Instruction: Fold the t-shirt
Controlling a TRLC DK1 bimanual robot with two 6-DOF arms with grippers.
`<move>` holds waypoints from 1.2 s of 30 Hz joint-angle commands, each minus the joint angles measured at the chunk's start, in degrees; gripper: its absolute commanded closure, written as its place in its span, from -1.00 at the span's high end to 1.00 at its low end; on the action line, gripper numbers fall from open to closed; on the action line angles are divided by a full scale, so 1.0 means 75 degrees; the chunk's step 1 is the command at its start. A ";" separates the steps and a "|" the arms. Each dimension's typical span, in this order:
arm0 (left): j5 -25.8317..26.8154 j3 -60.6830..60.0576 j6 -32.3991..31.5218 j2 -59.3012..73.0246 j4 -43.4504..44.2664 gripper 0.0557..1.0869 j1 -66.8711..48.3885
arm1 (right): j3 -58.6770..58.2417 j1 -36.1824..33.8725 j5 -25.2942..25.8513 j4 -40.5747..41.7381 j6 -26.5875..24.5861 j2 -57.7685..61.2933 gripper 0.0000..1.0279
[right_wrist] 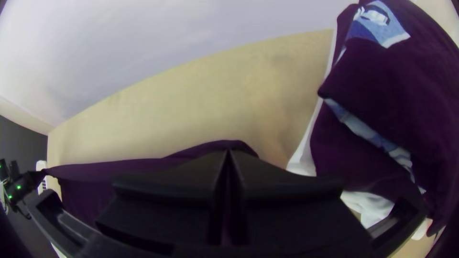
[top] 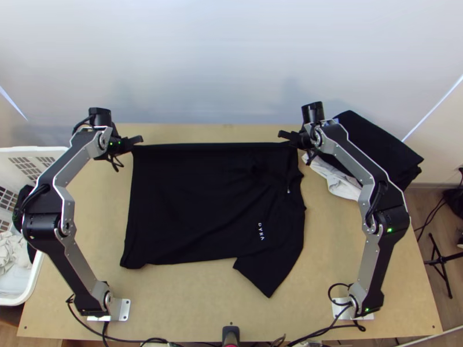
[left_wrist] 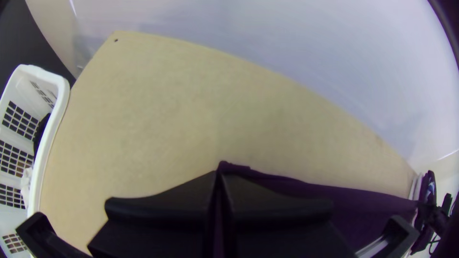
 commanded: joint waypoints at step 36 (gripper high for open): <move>0.0701 -0.3599 0.0678 -0.2146 -0.1541 -0.65 -0.0021 | -0.1528 0.0703 0.0009 -0.3064 0.0147 -0.0406 -0.94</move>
